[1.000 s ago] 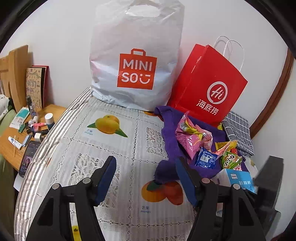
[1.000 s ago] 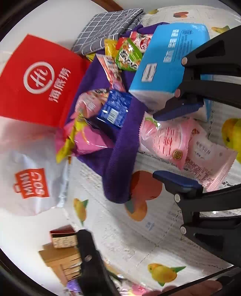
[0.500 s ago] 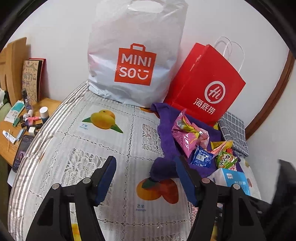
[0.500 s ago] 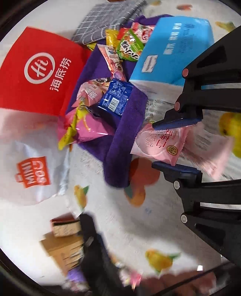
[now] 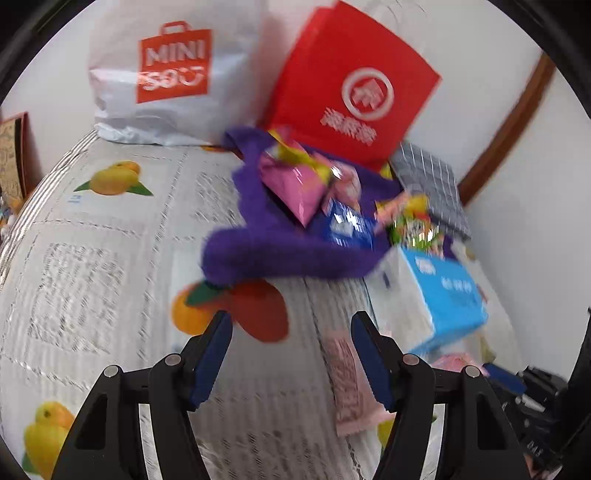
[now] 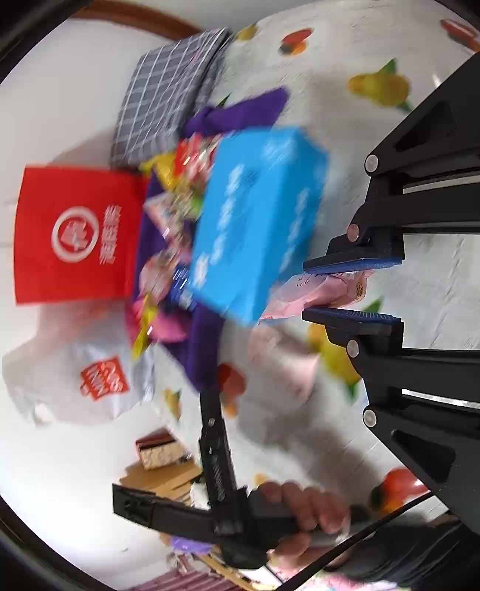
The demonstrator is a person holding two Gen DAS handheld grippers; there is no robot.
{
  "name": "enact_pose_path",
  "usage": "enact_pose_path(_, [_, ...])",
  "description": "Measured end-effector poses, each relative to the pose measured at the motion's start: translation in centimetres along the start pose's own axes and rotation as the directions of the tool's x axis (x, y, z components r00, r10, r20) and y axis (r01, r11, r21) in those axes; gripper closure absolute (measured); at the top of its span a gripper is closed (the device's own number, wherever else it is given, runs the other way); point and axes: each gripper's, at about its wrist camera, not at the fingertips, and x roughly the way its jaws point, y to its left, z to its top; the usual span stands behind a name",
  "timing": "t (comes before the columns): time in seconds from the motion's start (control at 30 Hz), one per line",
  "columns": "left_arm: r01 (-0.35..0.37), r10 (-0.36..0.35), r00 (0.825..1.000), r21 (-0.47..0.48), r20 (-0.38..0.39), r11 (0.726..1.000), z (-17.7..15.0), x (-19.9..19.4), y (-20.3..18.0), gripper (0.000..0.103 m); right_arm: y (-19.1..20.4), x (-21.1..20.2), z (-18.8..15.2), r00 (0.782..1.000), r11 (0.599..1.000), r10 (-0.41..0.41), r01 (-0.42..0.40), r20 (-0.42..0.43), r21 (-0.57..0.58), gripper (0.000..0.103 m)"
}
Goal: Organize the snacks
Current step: 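Grasp a pink snack bag with the right gripper while the left grasps a pale pink packet, then lift and carry both pink bags over the purple towel with both grippers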
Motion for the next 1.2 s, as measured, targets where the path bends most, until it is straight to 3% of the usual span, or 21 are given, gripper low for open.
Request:
enact_pose_path(0.2, [0.014,-0.009,0.999,0.081,-0.054,0.997,-2.3,0.7,-3.2,0.038,-3.8,-1.0,-2.7,0.999,0.997,-0.039,0.039,0.005,0.067,0.084])
enact_pose_path(0.3, [0.011,0.0,0.995,0.116,-0.096,0.993,-3.0,1.8,-4.9,0.038,-4.7,-1.2,-3.6,1.0,0.998,-0.003,0.002,0.008,0.068,0.08])
enact_pose_path(0.4, [-0.066,0.083,0.993,0.178,-0.088,0.982,-3.5,2.5,-6.8,0.036,-4.1,-0.9,-4.6,0.998,0.998,0.054,-0.054,-0.015,0.026,0.067])
enact_pose_path(0.47, [-0.12,0.138,0.988,0.217,-0.072,0.969,-3.9,2.8,-7.7,0.037,-3.7,-1.1,-5.3,0.999,0.999,0.04,-0.04,0.001,-0.002,0.061])
enact_pose_path(0.57, [-0.209,0.225,0.974,0.268,-0.03,0.94,-4.6,2.8,-8.6,0.062,-4.0,-1.6,-5.7,0.999,0.999,0.035,-0.035,0.038,0.013,0.05])
enact_pose_path(0.77, [-0.149,0.16,0.986,0.216,-0.035,0.965,-4.2,2.4,-7.3,0.066,-5.2,-1.3,-5.0,0.992,0.992,0.095,-0.101,0.083,0.073,0.031])
enact_pose_path(0.9, [-0.153,0.165,0.986,0.222,-0.036,0.963,-4.2,2.4,-7.4,0.065,-5.2,1.3,-4.4,0.993,0.991,0.118,-0.119,0.02,0.068,0.031])
enact_pose_path(1.0, [-0.154,0.166,0.985,0.223,-0.037,0.963,-4.2,2.6,-7.5,0.064,-4.7,2.3,-4.1,0.997,0.996,0.08,-0.079,-0.012,0.036,0.032])
enact_pose_path(1.1, [-0.158,0.17,0.985,0.227,-0.037,0.961,-4.2,2.6,-7.6,0.064,-4.2,2.7,-4.0,0.999,1.0,0.02,-0.02,-0.028,0.01,0.039])
enact_pose_path(1.2, [-0.156,0.169,0.985,0.226,-0.037,0.962,-4.2,2.6,-7.6,0.063,-4.3,2.8,-4.1,0.999,1.0,0.015,-0.014,-0.028,0.007,0.04])
